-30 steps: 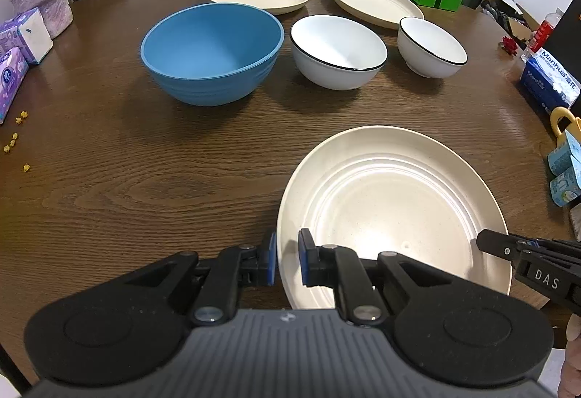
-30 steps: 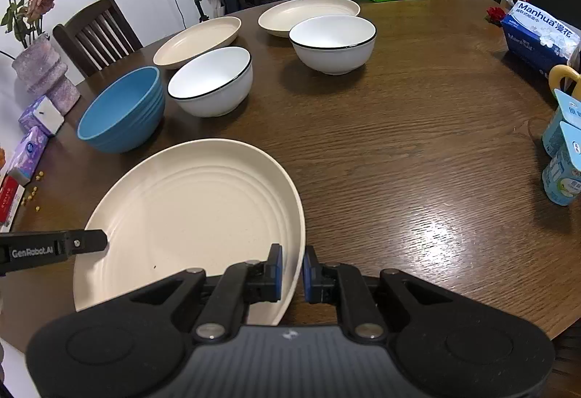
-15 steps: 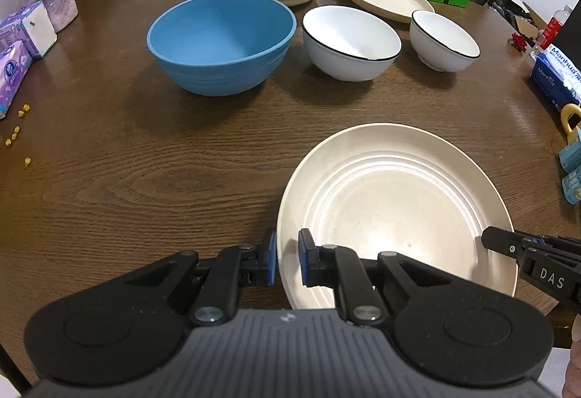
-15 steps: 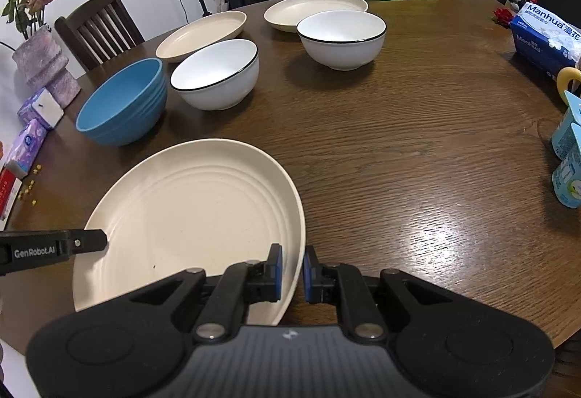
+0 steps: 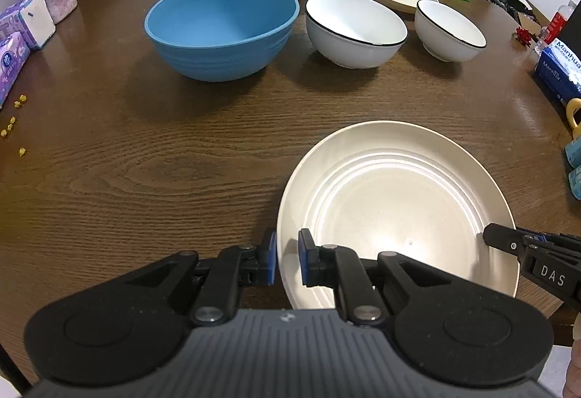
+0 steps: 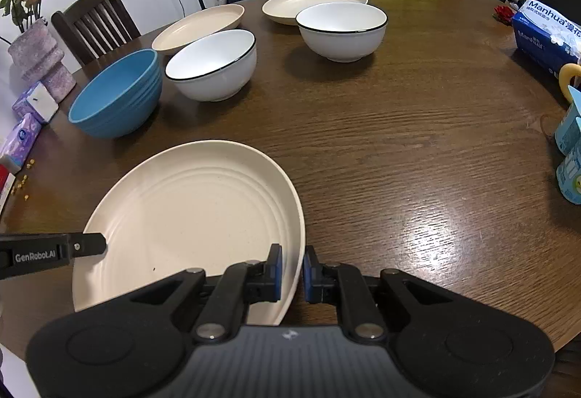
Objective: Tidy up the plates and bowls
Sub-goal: 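Carry the beige plate with both grippers and lower it in front of the bowls, then open the left gripper on the plate rim while the right gripper opens too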
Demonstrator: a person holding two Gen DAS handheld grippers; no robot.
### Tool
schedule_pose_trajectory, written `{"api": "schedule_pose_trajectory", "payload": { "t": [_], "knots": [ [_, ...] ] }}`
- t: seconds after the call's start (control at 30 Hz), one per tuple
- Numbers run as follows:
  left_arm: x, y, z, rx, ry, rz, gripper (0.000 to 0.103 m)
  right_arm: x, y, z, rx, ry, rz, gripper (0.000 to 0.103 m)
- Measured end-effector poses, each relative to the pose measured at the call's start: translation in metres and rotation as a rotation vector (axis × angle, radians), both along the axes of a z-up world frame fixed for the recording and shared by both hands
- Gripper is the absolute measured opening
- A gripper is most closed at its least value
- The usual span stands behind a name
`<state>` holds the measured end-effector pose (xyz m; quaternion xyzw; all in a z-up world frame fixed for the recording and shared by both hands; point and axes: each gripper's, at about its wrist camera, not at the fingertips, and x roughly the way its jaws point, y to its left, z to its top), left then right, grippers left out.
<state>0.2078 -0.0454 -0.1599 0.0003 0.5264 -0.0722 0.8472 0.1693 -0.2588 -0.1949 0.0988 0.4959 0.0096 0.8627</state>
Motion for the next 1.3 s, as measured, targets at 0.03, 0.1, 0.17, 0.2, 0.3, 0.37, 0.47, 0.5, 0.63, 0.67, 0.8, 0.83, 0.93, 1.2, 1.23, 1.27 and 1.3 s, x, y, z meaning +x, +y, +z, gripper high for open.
{"api": "schedule_pose_trajectory", "payload": {
  "t": [0.03, 0.1, 0.17, 0.2, 0.3, 0.37, 0.47, 0.5, 0.63, 0.67, 0.8, 0.83, 0.93, 1.2, 1.23, 1.27, 1.3],
  "knots": [
    [0.0, 0.0, -0.001, -0.001, 0.004, 0.0, 0.013, 0.0, 0.0, -0.001, -0.001, 0.001, -0.001, 0.011],
    [0.001, -0.001, -0.003, 0.002, 0.011, -0.002, 0.013, 0.001, -0.001, -0.004, 0.001, 0.007, -0.003, 0.011],
    [0.0, -0.001, -0.006, 0.004, 0.016, -0.004, 0.013, 0.002, -0.002, -0.007, 0.002, 0.017, -0.007, 0.011],
    [0.0, -0.001, -0.006, 0.004, 0.017, -0.004, 0.013, 0.002, -0.002, -0.008, 0.001, 0.02, -0.008, 0.012],
    [0.001, -0.002, -0.008, 0.005, 0.022, -0.006, 0.013, 0.002, -0.002, -0.01, -0.003, 0.022, -0.012, 0.012],
    [0.001, -0.002, -0.01, 0.003, 0.03, -0.009, 0.013, 0.003, -0.003, -0.011, -0.002, 0.026, -0.015, 0.012],
    [-0.001, -0.004, -0.01, -0.004, 0.032, -0.021, 0.018, 0.005, -0.002, -0.015, -0.006, 0.049, -0.018, 0.015],
    [-0.001, -0.005, -0.01, -0.005, 0.033, -0.025, 0.02, 0.006, -0.003, -0.016, 0.001, 0.057, -0.02, 0.016],
    [-0.003, -0.006, -0.008, -0.008, 0.026, -0.028, 0.041, 0.007, -0.002, -0.014, 0.004, 0.059, -0.017, 0.02],
    [-0.003, -0.005, -0.007, -0.007, 0.02, -0.027, 0.049, 0.007, -0.002, -0.014, 0.012, 0.058, -0.013, 0.027],
    [-0.004, -0.003, 0.0, -0.016, -0.002, -0.025, 0.071, 0.004, -0.004, -0.01, 0.01, 0.049, -0.022, 0.055],
    [-0.005, -0.002, 0.002, -0.023, -0.008, -0.024, 0.077, 0.003, -0.004, -0.009, 0.01, 0.05, -0.022, 0.056],
    [-0.007, 0.0, 0.009, -0.043, -0.024, -0.027, 0.087, 0.0, -0.004, -0.005, 0.009, 0.046, -0.017, 0.067],
    [-0.017, 0.003, 0.019, -0.066, -0.048, -0.021, 0.103, -0.012, -0.007, 0.008, 0.026, 0.027, -0.007, 0.092],
    [-0.019, 0.004, 0.02, -0.069, -0.048, -0.019, 0.103, -0.014, -0.006, 0.01, 0.022, 0.026, -0.009, 0.097],
    [-0.02, 0.005, 0.02, -0.071, -0.047, -0.015, 0.103, -0.017, -0.005, 0.011, 0.022, 0.022, -0.01, 0.098],
    [-0.022, 0.006, 0.021, -0.072, -0.048, -0.012, 0.103, -0.02, -0.005, 0.013, 0.027, 0.022, -0.01, 0.098]
  ]
}}
